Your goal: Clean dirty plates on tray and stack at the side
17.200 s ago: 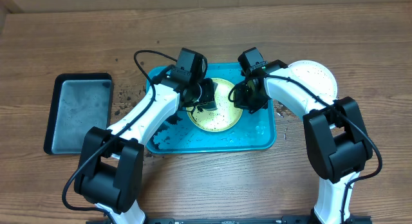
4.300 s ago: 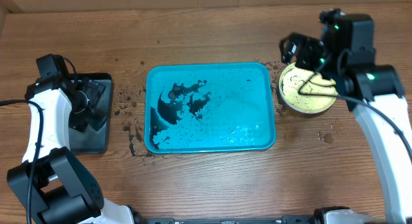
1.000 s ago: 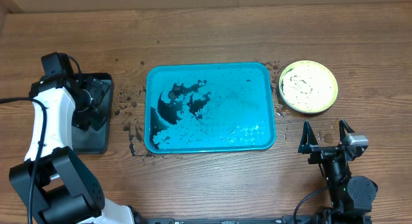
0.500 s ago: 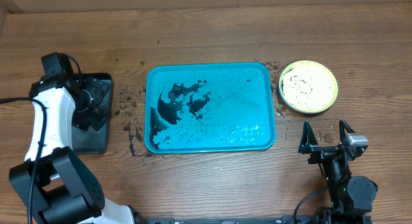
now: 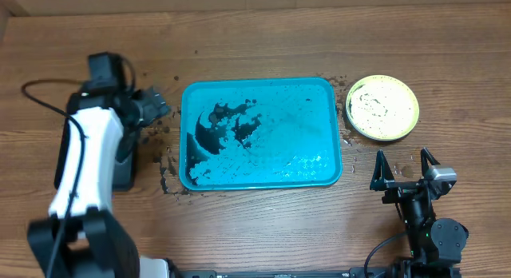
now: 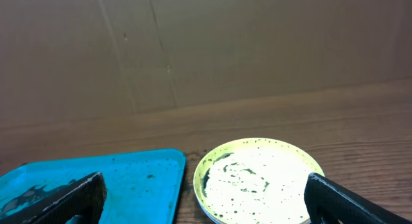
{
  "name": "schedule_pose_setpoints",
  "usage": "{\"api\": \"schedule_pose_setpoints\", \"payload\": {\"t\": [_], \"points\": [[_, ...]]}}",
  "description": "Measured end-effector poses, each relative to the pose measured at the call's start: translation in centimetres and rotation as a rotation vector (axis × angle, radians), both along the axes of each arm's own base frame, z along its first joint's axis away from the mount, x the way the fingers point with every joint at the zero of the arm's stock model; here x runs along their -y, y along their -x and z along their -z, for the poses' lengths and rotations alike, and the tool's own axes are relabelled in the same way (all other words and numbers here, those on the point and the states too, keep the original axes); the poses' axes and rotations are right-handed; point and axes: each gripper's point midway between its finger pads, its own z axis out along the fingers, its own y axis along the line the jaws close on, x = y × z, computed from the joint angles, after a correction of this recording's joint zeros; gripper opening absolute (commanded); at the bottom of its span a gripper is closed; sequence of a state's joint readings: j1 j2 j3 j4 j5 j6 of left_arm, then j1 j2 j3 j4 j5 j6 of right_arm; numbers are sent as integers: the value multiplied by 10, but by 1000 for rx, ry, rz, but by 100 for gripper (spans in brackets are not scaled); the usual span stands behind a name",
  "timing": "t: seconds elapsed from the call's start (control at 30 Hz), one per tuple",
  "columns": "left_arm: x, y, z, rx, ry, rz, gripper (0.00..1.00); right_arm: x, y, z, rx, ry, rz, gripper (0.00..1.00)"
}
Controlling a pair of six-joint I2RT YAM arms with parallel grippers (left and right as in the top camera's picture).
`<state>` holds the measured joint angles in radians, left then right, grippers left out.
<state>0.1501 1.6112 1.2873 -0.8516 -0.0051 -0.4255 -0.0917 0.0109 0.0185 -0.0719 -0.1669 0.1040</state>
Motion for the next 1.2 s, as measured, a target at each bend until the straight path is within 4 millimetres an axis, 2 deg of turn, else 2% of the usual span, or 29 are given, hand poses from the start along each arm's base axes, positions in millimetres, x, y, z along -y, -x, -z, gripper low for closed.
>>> {"api": "schedule_pose_setpoints", "payload": {"t": [0.1,0.23,0.33,0.4,0.6,0.8,1.03,1.2], "points": [[20,0,-36,94,-65,106,100,0,0,0,-1,0,0,100],[32,14,-83,227,-148,214,100,0,0,0,0,0,0,100],[34,35,-94,271,-182,248,100,0,0,0,0,0,0,100],[34,51,-93,290,-196,257,100,0,0,0,0,0,0,100],[34,94,-65,351,-222,264,100,0,0,0,-1,0,0,100],[35,108,-47,504,-269,273,100,0,0,0,-1,0,0,100],[35,118,-40,762,-340,265,100,0,0,0,-1,0,2,100],[35,124,-39,858,-365,256,100,0,0,0,-1,0,2,100]]}}
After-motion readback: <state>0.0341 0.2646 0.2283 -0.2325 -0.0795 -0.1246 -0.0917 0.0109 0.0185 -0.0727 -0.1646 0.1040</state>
